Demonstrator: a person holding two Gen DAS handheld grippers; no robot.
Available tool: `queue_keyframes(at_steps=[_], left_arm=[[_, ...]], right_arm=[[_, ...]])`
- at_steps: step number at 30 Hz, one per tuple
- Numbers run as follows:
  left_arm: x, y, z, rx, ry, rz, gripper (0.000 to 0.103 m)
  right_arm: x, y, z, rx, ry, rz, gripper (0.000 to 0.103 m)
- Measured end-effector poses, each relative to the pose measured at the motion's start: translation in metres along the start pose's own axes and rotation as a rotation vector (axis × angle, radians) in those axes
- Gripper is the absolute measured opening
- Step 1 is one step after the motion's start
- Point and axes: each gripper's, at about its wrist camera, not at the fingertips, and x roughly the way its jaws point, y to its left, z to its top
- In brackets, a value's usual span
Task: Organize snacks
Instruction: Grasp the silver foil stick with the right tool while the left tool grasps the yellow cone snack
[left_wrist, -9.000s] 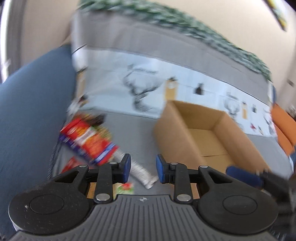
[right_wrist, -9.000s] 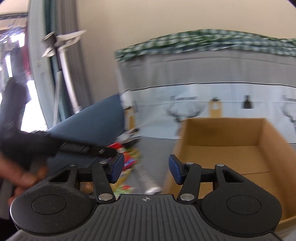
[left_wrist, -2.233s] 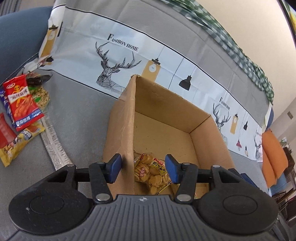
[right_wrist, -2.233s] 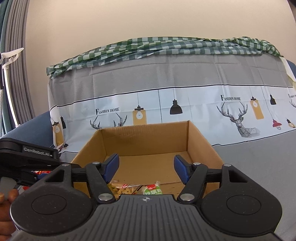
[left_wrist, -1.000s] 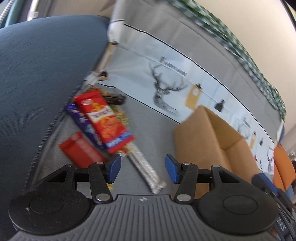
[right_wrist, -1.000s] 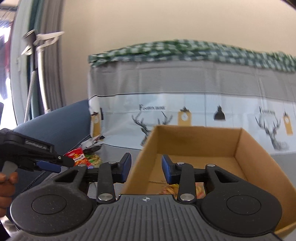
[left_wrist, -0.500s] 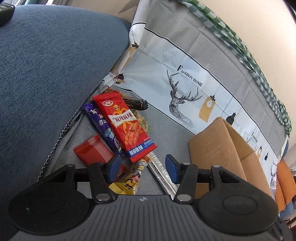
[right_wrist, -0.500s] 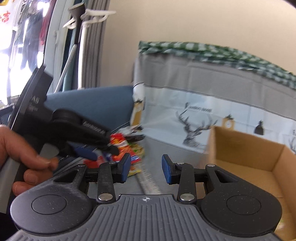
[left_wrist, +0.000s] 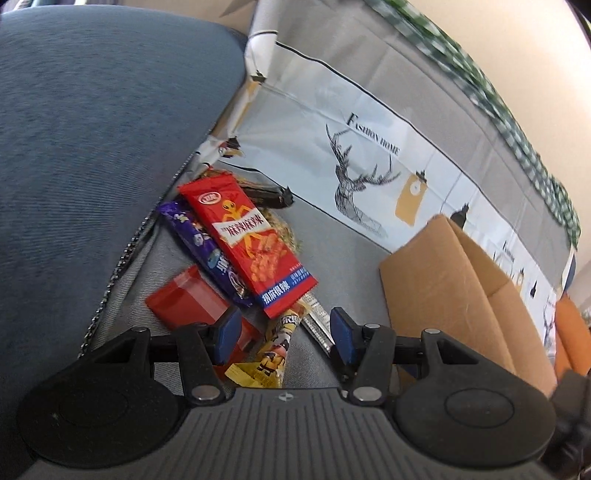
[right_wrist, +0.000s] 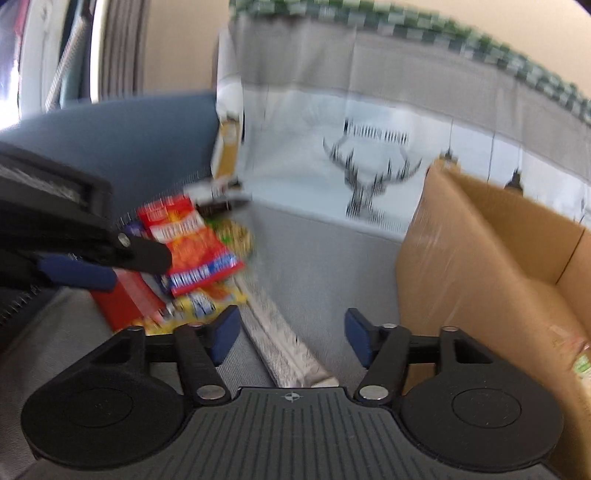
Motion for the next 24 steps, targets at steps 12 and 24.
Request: queue_keyframes(at_steps=[12, 24], left_arm=[[0.011, 0.002, -0.001, 0.002, 0.036, 0.016, 0.059], [0.035, -0.018, -0.016, 0.172, 0.141, 0.136, 0.030]], right_arm=[[0.031, -0.010, -0.008, 0.099, 0.123, 0.070, 0.041], [0.009, -0.008, -0.010, 0.082, 0.120, 0.118, 0.028]])
